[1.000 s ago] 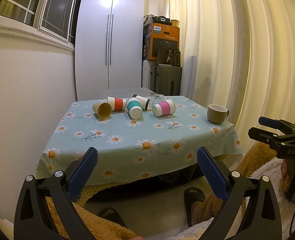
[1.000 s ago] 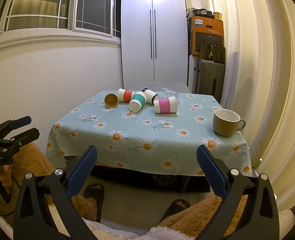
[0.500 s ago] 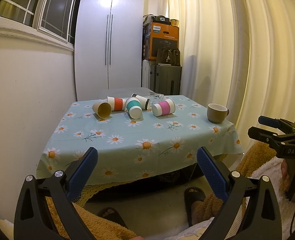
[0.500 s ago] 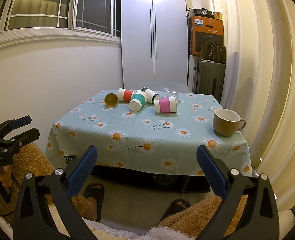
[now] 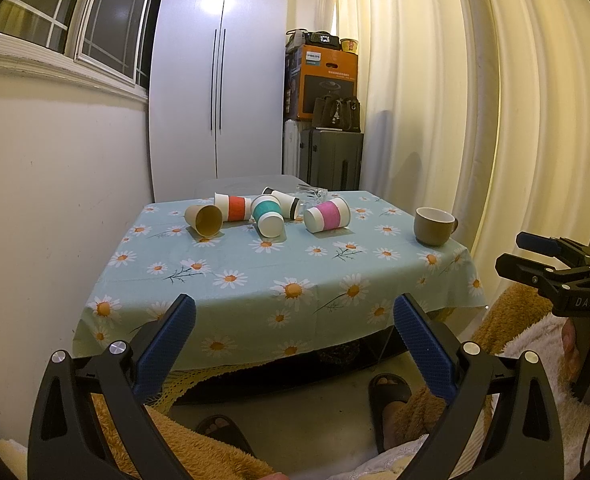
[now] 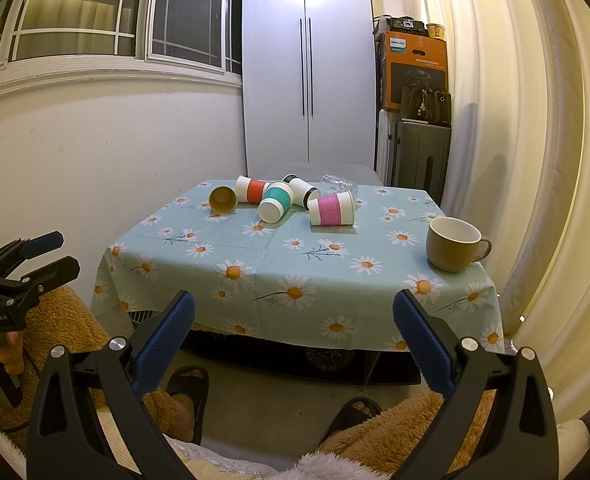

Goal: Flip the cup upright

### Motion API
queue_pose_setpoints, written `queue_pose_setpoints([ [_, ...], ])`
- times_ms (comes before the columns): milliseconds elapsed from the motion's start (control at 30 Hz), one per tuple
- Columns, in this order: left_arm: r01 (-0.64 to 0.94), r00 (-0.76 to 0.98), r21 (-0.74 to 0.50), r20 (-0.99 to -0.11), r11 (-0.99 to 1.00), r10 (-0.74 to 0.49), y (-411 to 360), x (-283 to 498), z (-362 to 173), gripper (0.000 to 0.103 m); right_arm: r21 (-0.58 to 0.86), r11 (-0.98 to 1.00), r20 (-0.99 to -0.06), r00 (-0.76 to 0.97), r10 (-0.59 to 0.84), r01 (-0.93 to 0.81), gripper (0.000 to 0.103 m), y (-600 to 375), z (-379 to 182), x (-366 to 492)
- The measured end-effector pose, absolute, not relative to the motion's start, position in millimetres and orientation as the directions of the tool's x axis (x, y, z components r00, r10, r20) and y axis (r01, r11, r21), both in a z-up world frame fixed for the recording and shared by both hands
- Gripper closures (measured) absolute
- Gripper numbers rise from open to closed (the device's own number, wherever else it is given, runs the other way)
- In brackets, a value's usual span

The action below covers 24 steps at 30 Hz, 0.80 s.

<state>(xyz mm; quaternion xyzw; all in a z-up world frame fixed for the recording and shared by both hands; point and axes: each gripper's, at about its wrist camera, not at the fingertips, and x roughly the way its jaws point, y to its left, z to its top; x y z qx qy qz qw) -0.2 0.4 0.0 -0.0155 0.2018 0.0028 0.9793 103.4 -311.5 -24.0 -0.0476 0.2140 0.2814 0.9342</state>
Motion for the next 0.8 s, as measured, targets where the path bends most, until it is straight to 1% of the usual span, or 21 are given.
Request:
queue_pose_setpoints([
  [400,-0.009,0.918,-0.027,-0.396,1.0,-0.002,-2,-2,4,0.007,0.035,0.837,-0.427,0.749,0.506,-0.546,0.005,-311,-23,104],
  [567,0.002,0.92,-0.034,-0.392,0.999,-0.016,-5,-2,8,0.007,0.06,0.829,-0.448,0.727,0.52,-0.556,0.005,-309,-22,109],
  [700,0.043,0.904,-0.056,-0.422,0.998,-0.062,-5,9,11,0.007,0.093,0.81,-0.446,0.703,0.554,-0.579,0.005,-304,-18,119],
  [800,0.066,0.894,-0.035,-0.442,0.997,-0.074,-5,24,15,0.007,0.081,0.806,-0.448,0.7,0.555,-0.587,0.005,-296,-7,134],
])
